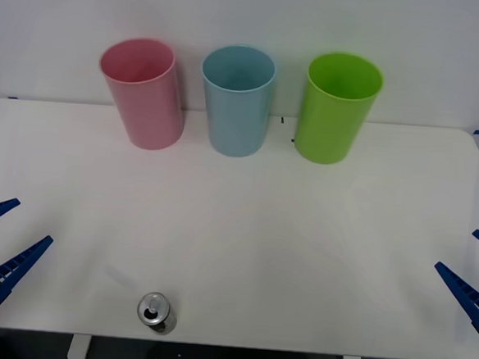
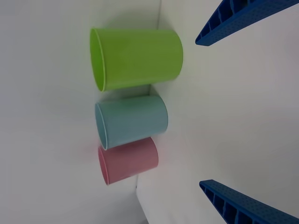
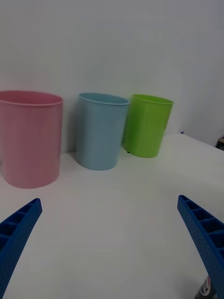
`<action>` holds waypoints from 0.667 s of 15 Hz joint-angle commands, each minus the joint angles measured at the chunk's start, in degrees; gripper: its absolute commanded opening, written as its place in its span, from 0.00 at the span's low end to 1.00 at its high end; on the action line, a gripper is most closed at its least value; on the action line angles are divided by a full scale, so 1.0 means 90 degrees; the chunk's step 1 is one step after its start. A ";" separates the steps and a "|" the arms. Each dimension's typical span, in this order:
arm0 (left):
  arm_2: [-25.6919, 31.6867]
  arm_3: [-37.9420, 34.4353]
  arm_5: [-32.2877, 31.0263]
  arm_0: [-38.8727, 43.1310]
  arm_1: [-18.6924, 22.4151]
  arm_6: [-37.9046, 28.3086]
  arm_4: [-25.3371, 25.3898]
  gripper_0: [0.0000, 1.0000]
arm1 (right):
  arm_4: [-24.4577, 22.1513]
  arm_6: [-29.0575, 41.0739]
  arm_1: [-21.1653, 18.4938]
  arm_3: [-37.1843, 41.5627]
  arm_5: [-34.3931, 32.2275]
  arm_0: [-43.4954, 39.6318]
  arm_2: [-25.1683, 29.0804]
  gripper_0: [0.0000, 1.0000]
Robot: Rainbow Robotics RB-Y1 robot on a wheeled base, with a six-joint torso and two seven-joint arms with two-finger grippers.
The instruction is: Grasp the object on the table and drop it into the matching bin: aluminum can to the light blue bin, PET bottle to the pink bin.
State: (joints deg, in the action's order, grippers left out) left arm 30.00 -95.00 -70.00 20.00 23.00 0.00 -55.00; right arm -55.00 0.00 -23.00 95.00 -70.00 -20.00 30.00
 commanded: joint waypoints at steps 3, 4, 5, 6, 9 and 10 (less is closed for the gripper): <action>-0.0091 0.0067 0.0063 -0.0054 0.0237 0.0029 -0.0002 1.00 | 0.0000 0.0000 0.0000 0.0000 0.0000 0.0000 0.0000 1.00; -0.0091 0.0077 0.0063 -0.0044 0.0286 0.0029 0.0008 1.00 | 0.0000 0.0000 0.0000 0.0000 0.0000 0.0000 0.0000 1.00; -0.0091 0.0077 0.0063 -0.0025 0.0364 0.0049 0.0008 1.00 | 0.0000 0.0000 0.0000 0.0000 0.0000 0.0000 0.0000 1.00; -0.0101 0.0077 0.0063 0.0014 0.0491 0.0068 0.0008 1.00 | 0.0000 0.0000 0.0000 0.0000 0.0000 0.0000 0.0000 1.00; -0.0218 0.0106 0.0034 0.0248 0.0931 0.0156 0.0017 1.00 | 0.0000 0.0000 0.0000 0.0000 0.0000 0.0000 0.0000 1.00; -0.0267 0.0106 0.0014 0.0288 0.1009 0.0176 0.0027 1.00 | 0.0000 0.0000 0.0000 0.0000 0.0000 0.0000 0.0000 1.00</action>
State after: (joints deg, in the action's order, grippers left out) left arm 27.93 -94.08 -69.70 22.28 31.49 1.42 -54.85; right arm -55.00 0.00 -23.00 95.00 -70.00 -20.00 30.00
